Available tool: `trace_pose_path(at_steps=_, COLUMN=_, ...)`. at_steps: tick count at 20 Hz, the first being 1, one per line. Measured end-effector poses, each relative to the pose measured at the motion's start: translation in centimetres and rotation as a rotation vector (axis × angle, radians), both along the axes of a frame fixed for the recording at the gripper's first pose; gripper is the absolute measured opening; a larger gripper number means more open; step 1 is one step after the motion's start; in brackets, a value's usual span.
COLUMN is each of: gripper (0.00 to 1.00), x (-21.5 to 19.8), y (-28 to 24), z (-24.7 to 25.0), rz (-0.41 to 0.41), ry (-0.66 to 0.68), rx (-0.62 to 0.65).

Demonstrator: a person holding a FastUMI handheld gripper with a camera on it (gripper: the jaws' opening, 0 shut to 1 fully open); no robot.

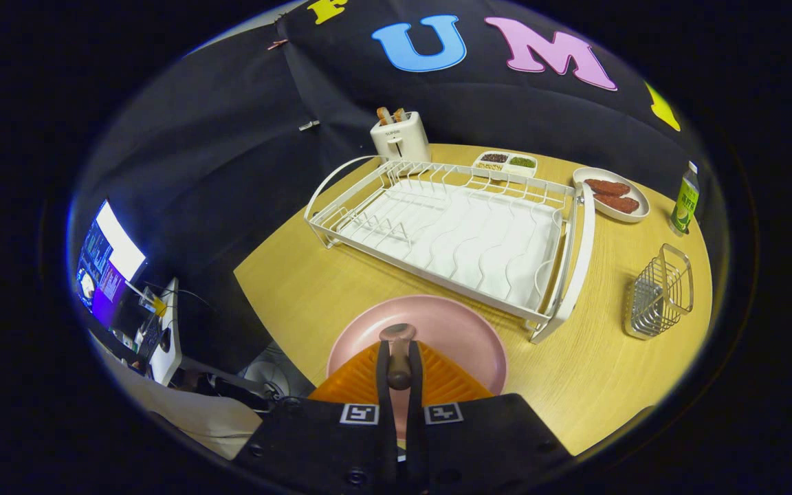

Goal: Take the plate from the dish rack, then take the spoon from the basket and place it into the plate.

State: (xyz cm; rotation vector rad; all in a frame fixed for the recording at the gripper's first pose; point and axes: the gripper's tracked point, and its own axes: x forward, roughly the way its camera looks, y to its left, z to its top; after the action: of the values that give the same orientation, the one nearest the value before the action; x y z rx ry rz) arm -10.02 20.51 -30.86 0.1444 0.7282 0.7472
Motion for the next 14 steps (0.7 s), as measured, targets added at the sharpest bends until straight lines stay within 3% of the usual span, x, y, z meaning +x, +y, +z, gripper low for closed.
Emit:
trace_pose_path(at_steps=4, gripper=0.10, x=-0.4, y=-0.6, z=-1.0, rz=0.023, ry=0.037, rx=-0.019)
trace_pose_path(at_steps=11, gripper=0.24, x=-1.4, y=-2.2, z=-5.0, rz=0.041, ry=0.037, rx=-0.187)
trace_pose_path(at_steps=13, gripper=0.46, x=-1.3, y=-2.5, z=-5.3, rz=0.037, ry=0.034, rx=-0.203)
trace_pose_path(at_steps=14, gripper=0.65, x=-1.2, y=-2.6, z=-5.3, rz=0.035, ry=0.029, rx=-0.206)
